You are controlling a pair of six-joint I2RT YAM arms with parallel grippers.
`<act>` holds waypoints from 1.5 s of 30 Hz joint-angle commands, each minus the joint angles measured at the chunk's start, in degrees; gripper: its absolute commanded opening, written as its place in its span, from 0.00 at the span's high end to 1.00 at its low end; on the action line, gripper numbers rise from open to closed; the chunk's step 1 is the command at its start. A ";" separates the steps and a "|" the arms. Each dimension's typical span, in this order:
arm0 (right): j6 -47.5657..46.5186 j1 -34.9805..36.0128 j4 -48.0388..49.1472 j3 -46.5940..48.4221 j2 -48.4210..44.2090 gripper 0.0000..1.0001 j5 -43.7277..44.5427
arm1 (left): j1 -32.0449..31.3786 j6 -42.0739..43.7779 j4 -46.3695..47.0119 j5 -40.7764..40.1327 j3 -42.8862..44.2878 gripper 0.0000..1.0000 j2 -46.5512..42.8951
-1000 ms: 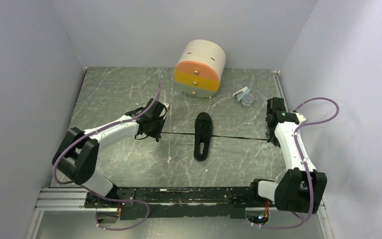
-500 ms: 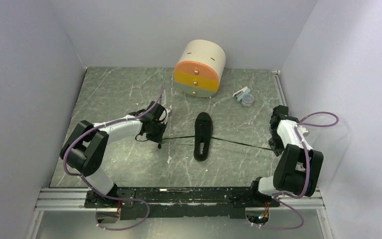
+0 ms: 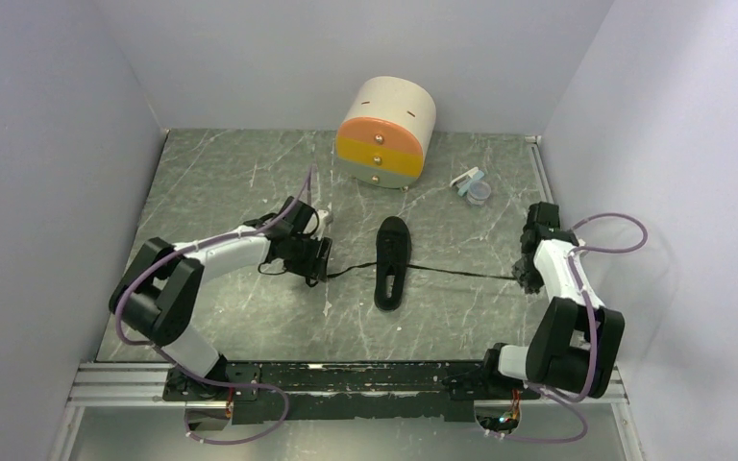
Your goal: Tie the shoes
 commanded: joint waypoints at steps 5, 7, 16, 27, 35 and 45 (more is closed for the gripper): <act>-9.36 3.53 -7.29 14.19 -8.20 0.33 -4.87 | 0.24 0.15 1.05 -1.07 -1.64 0.29 -8.64; -13.74 4.42 -8.25 16.16 -10.20 0.29 -8.51 | 0.12 2.15 4.09 1.68 -2.14 0.26 -10.59; -25.49 23.48 -11.14 18.19 -8.74 0.29 -28.26 | -6.26 23.95 14.10 9.81 -2.68 0.30 -9.81; -19.80 24.11 -6.29 14.92 -2.51 0.28 -36.72 | -8.04 28.78 20.41 14.53 2.28 0.39 3.10; -11.29 24.12 -2.48 12.88 3.92 0.26 -29.46 | -9.51 27.65 24.12 17.77 5.66 0.45 9.90; 4.12 25.95 4.01 12.89 15.47 0.26 -29.99 | -9.55 25.05 26.88 14.24 4.98 0.79 6.41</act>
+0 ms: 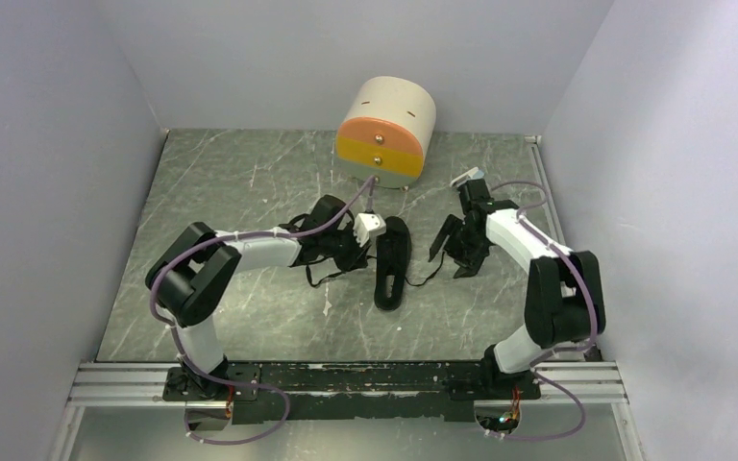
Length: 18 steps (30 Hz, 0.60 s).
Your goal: Tie the shoes
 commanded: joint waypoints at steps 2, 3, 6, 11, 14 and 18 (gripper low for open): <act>10.25 1.46 3.70 0.85 6.09 0.27 0.85 | -0.34 -1.89 2.61 0.76 0.92 0.83 -3.95; 10.88 1.53 3.27 1.51 6.93 0.29 1.93 | -0.33 -3.03 3.13 1.28 0.59 0.85 -4.49; 12.64 1.72 2.99 2.95 7.68 0.34 5.94 | -0.35 -6.65 4.20 1.69 -0.21 0.87 -6.17; 14.82 1.74 1.36 4.09 8.89 0.42 13.28 | -0.38 -11.60 9.29 3.44 -2.92 0.85 -8.45; 14.37 1.77 2.19 4.64 10.45 0.45 13.84 | -0.46 -12.74 9.85 4.60 -2.04 0.86 -7.22; 13.46 1.81 3.70 5.19 12.41 0.46 14.51 | -0.45 -12.77 10.46 5.07 -0.56 0.88 -5.41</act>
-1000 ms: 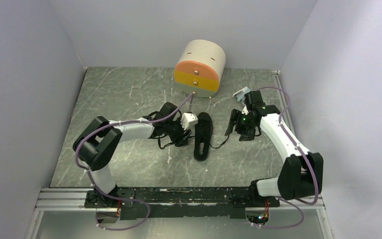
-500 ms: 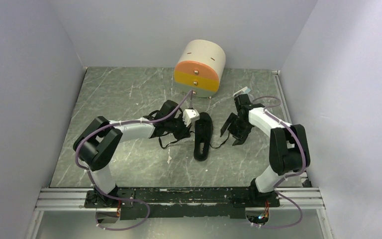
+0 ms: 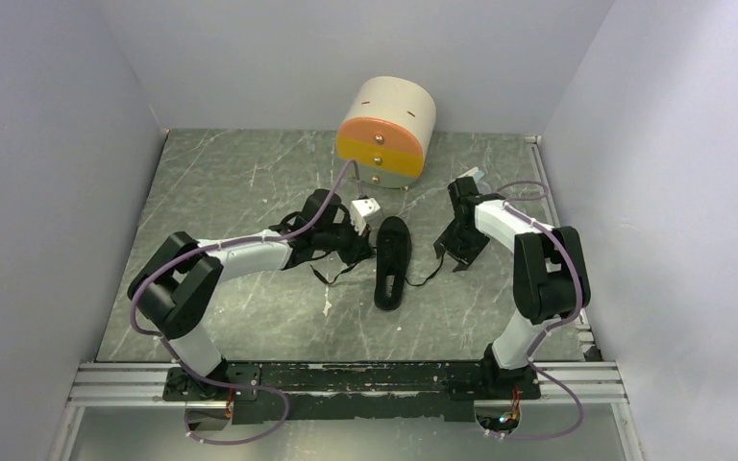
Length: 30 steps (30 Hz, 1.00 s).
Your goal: Tie the shoes
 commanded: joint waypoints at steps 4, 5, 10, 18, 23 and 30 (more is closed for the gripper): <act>-1.56 0.36 2.67 2.20 4.18 0.44 3.10 | -0.38 -1.34 0.87 2.40 3.71 0.86 3.24; -1.93 0.31 2.75 2.44 4.69 0.44 3.18 | -0.38 -1.21 0.32 2.21 4.06 0.85 3.63; -3.69 0.41 4.88 2.83 6.27 0.44 3.51 | -0.38 -0.36 -0.04 2.07 3.76 0.87 4.97; -6.21 0.68 6.64 1.94 8.90 0.52 4.49 | -0.38 -0.28 2.13 3.77 2.76 0.92 2.46; -9.09 0.44 12.46 -3.86 3.22 0.84 2.86 | -0.45 -4.19 3.47 7.47 1.68 0.92 0.96; -20.43 -2.26 15.86 -3.75 -4.42 1.00 -6.32 | -0.47 -5.17 4.22 8.74 0.55 0.93 1.37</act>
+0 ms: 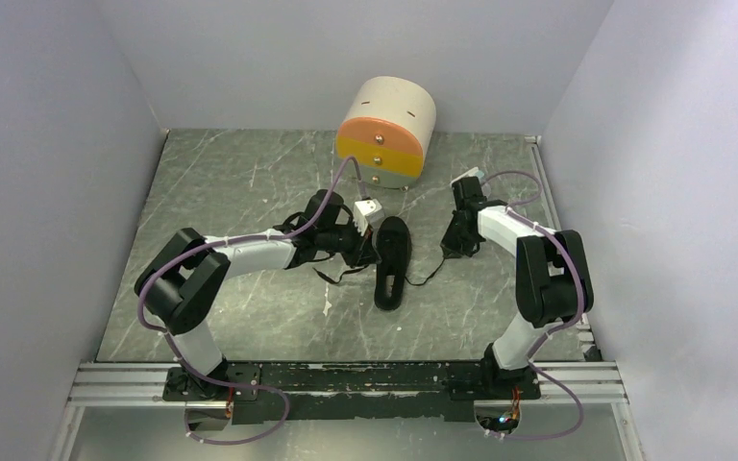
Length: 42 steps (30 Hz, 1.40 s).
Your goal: Tie the shoes
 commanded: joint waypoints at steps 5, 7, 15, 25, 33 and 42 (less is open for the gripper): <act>-15.96 -1.70 10.49 -3.66 -11.68 1.00 -14.18 | -0.34 2.12 3.14 1.46 0.21 0.95 -1.41; -16.54 -1.66 13.07 -3.64 -11.77 1.00 -20.66 | -0.34 2.17 3.19 0.80 0.17 0.95 -1.17; -12.11 4.02 24.06 5.57 -8.23 1.00 -41.16 | -0.47 1.05 19.36 1.62 -7.32 0.95 -2.63; -4.09 14.20 26.61 15.98 9.05 1.00 -52.84 | -0.92 8.37 27.97 4.76 -9.07 0.95 -2.69; -11.60 19.28 3.89 29.05 23.30 1.00 -59.97 | -1.82 13.68 29.15 6.44 -10.06 0.95 -2.11; -18.68 19.96 -9.25 29.97 27.81 0.98 -62.98 | 0.00 13.71 34.42 7.62 -10.45 0.95 2.33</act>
